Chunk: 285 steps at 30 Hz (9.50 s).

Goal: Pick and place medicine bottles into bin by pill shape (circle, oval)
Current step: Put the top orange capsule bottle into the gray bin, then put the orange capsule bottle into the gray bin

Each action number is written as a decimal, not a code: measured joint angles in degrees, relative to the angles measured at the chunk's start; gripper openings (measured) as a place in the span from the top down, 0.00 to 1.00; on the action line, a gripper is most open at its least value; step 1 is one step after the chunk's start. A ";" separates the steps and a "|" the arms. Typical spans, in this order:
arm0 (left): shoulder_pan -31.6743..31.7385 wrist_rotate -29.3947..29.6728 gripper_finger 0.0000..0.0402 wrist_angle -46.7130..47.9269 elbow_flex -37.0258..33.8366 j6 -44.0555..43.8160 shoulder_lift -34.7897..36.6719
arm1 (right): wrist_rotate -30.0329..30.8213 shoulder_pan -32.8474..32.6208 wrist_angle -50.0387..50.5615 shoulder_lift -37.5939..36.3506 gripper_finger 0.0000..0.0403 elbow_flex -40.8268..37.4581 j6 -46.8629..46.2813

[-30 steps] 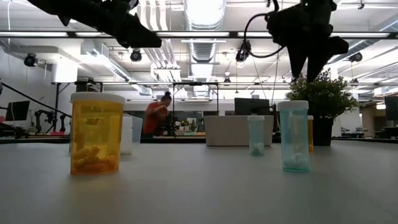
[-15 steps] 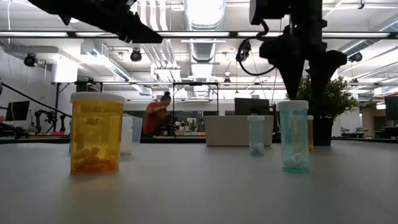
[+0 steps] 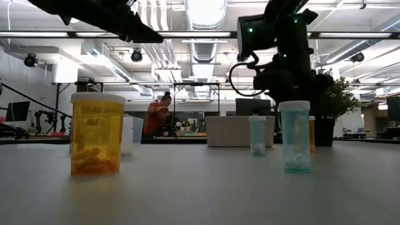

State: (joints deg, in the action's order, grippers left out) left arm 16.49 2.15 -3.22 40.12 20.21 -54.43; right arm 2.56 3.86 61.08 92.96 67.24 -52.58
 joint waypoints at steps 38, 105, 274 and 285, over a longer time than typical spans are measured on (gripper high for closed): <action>-0.02 0.02 0.56 -1.32 -0.24 1.18 -0.02 | -5.58 8.27 7.34 2.40 0.48 24.02 11.17; -0.02 0.02 0.56 -0.79 -0.39 1.18 0.04 | 5.13 31.85 12.09 27.18 0.48 40.57 53.88; -16.93 -0.55 0.56 8.48 25.99 -34.88 -28.16 | -9.03 -1.38 -84.06 -68.57 0.42 -48.78 71.87; -17.68 -2.62 0.56 38.77 43.83 -34.48 -34.24 | -8.99 -1.37 -84.04 -68.57 0.42 -48.78 71.91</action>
State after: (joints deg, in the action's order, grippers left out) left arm -1.19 -0.47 35.55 83.95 -14.28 -88.68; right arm -6.44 2.48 -22.96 24.38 18.46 19.33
